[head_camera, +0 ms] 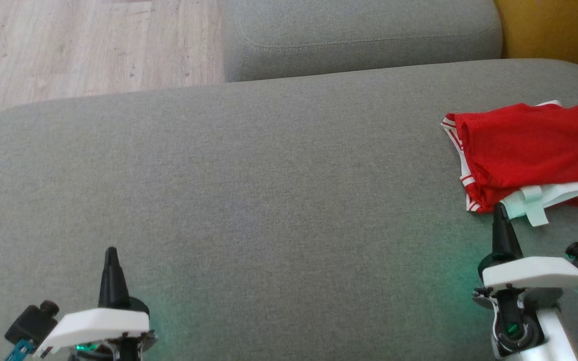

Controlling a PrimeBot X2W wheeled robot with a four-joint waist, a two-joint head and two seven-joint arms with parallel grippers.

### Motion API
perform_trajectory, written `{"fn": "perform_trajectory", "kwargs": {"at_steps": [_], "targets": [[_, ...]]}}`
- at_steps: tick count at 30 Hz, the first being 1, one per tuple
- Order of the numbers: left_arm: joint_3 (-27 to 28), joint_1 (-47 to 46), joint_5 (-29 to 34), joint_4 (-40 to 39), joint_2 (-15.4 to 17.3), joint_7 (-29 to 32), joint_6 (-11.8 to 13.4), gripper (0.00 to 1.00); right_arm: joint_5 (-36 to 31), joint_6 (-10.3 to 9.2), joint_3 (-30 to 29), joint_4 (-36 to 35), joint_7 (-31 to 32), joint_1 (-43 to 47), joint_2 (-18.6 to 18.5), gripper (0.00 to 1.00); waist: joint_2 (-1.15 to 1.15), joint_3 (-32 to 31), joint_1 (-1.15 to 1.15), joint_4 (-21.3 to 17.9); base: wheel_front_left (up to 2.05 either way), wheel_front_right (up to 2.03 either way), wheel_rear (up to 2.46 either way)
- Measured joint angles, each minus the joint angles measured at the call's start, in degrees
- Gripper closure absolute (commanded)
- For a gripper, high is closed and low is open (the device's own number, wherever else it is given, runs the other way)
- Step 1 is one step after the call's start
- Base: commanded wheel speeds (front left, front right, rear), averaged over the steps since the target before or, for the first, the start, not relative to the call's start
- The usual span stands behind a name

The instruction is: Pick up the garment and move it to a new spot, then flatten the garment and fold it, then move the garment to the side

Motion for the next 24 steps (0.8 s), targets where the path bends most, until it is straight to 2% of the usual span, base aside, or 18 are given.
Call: {"fn": "perform_trajectory", "kwargs": {"at_steps": [24], "targets": [[2.0, -0.5, -13.6, -0.7, 0.0, 4.1, 0.0, 1.0, 15.1, -0.01, -2.5, -2.8, 4.0, 1.0, 0.0, 1.0, 0.0, -0.4, 0.0, 0.2, 0.0, 0.0, 0.0]]}}
